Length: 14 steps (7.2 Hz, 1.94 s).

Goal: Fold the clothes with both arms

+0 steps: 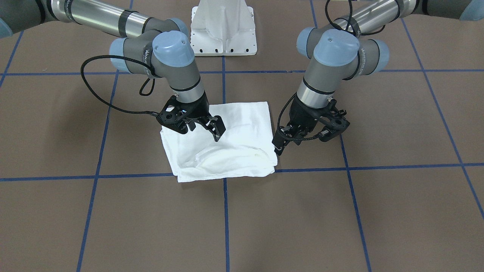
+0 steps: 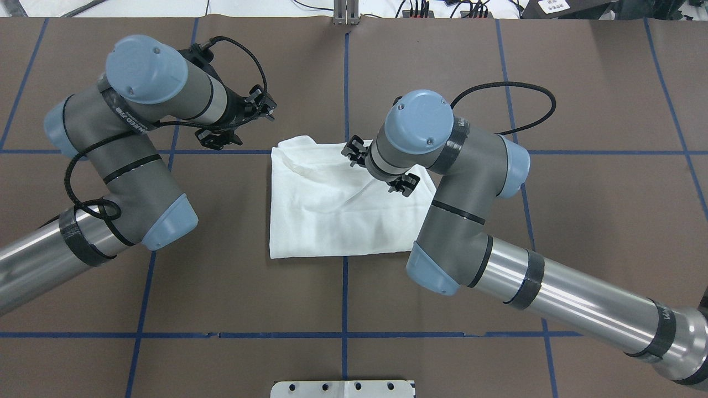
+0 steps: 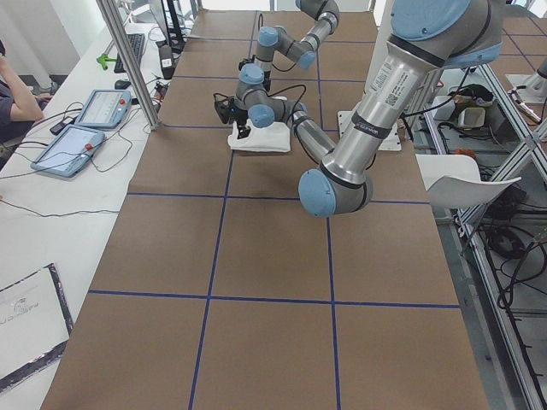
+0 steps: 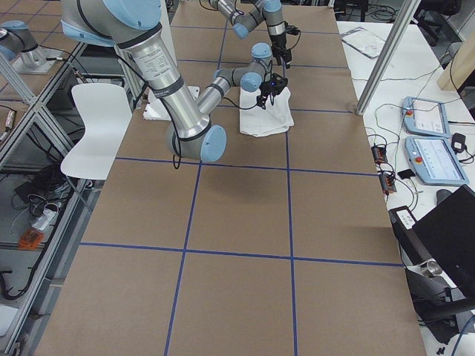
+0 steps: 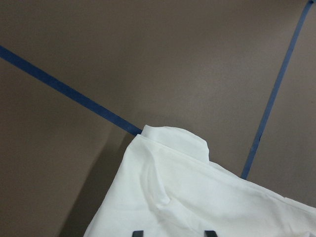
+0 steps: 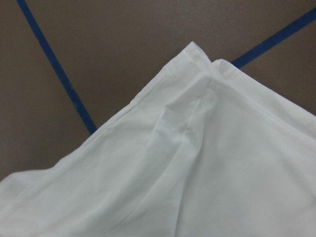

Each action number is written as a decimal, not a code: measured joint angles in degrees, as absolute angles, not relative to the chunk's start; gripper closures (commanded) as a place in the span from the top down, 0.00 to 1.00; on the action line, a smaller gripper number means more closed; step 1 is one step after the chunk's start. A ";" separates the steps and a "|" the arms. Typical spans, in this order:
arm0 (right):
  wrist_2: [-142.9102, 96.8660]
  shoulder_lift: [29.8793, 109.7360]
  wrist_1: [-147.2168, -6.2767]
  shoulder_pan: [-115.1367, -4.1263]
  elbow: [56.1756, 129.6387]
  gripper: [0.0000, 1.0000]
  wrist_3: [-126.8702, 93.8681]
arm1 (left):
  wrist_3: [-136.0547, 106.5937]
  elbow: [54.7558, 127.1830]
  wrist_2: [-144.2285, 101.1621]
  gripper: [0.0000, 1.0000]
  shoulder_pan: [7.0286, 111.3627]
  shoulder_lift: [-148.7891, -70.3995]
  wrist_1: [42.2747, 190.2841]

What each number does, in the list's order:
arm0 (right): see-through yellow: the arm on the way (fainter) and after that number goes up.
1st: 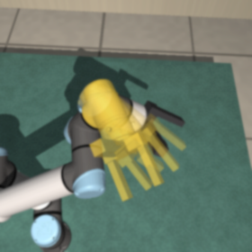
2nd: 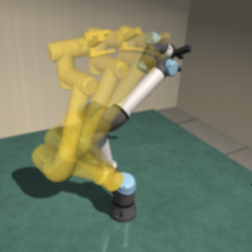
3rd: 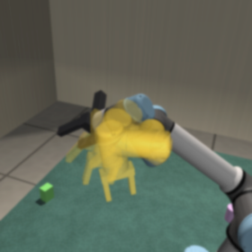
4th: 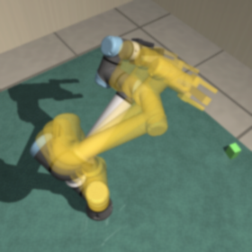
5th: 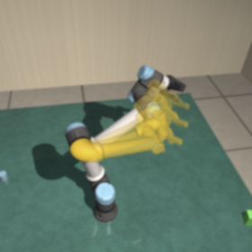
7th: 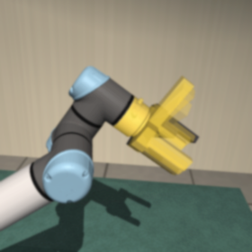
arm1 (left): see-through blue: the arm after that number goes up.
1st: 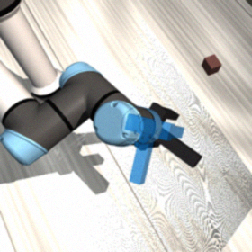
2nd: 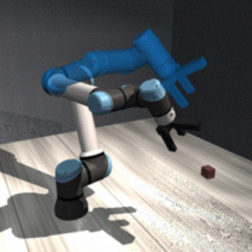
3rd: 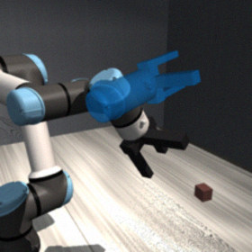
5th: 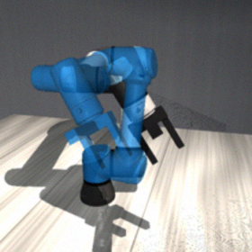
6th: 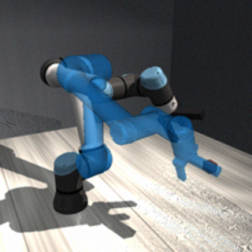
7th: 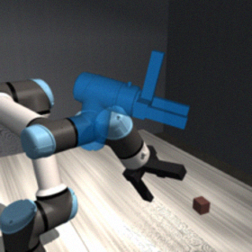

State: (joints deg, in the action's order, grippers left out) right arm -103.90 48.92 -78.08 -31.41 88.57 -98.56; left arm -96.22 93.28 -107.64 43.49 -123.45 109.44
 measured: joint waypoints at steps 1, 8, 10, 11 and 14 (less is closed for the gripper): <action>-103.58 48.75 -78.31 -30.35 87.73 1.00 -93.14 | -94.40 93.30 -107.86 0.99 44.43 -122.77 109.20; -97.55 39.43 -78.50 -31.07 70.55 1.00 -69.48 | -92.90 93.46 -108.12 0.99 45.44 -121.91 109.14; -97.07 37.71 -75.29 -33.10 66.76 1.00 -67.23 | -92.88 93.31 -108.13 0.99 45.50 -121.91 109.26; -97.02 37.34 -74.71 -33.85 66.23 1.00 -66.55 | -92.43 93.28 -108.13 0.99 45.62 -121.92 109.24; -101.55 38.08 -74.67 -39.26 68.08 1.00 -62.35 | -81.55 93.27 -111.33 0.99 49.44 -120.72 109.10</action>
State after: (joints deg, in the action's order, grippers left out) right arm -101.55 38.08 -74.67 -39.26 68.08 -62.35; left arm -81.55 93.27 -111.33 49.44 -120.72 109.10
